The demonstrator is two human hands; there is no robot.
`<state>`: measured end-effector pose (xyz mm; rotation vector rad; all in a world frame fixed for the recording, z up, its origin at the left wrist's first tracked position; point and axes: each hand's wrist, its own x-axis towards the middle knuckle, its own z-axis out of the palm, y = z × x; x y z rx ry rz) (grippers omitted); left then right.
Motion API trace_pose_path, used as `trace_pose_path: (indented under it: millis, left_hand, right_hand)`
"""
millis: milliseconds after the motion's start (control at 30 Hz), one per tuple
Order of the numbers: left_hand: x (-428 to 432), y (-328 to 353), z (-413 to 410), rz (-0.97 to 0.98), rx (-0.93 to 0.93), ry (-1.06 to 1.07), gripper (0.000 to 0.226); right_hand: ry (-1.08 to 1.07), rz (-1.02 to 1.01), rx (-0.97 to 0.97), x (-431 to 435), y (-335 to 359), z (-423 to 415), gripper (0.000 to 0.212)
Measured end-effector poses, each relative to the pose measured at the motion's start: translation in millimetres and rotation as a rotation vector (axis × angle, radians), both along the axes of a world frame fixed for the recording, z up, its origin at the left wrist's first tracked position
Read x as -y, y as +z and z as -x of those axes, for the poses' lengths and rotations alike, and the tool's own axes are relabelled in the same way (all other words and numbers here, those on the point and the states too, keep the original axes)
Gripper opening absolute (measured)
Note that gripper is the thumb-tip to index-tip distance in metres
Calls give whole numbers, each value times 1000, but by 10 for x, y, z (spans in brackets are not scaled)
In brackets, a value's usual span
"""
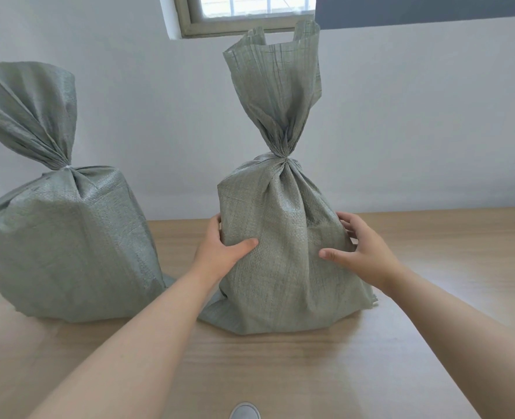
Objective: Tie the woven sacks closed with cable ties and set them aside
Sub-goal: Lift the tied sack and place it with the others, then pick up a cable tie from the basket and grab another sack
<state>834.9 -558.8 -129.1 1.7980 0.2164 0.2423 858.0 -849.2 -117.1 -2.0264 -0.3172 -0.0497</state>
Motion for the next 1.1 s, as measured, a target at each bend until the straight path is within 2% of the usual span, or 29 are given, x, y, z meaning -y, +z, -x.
trace_pose_path:
  millis: [167,267,333,467,700,867,1100]
  left_hand:
    - [-21,44,131,-24,25,-10,92]
    - [-44,117,310,-81,42,21,96]
    - [-76,190,470,-129,53,47,95]
    - [-168,361,881,-177,111,38,74]
    - [-319,667,1985,-159,117,-72,68]
    - [-503,862,2904,-103,150,-93,62]
    - [-1065,1005,4204,-138,185,-104,58]
  right_hand:
    - [-49,49,30,13,6,52,81]
    - [-96,84,47,1,80,190,84]
    - [-133,81,58,-16,148,337,80]
    - [-144,12,56,-103,327,751,65]
    - [-144,-125,58,-457,765,1877,42]
    - [-123,-167,13,-776,951,2757,39]
    - [-72,-221,-8,-1517,1033,4013,39]
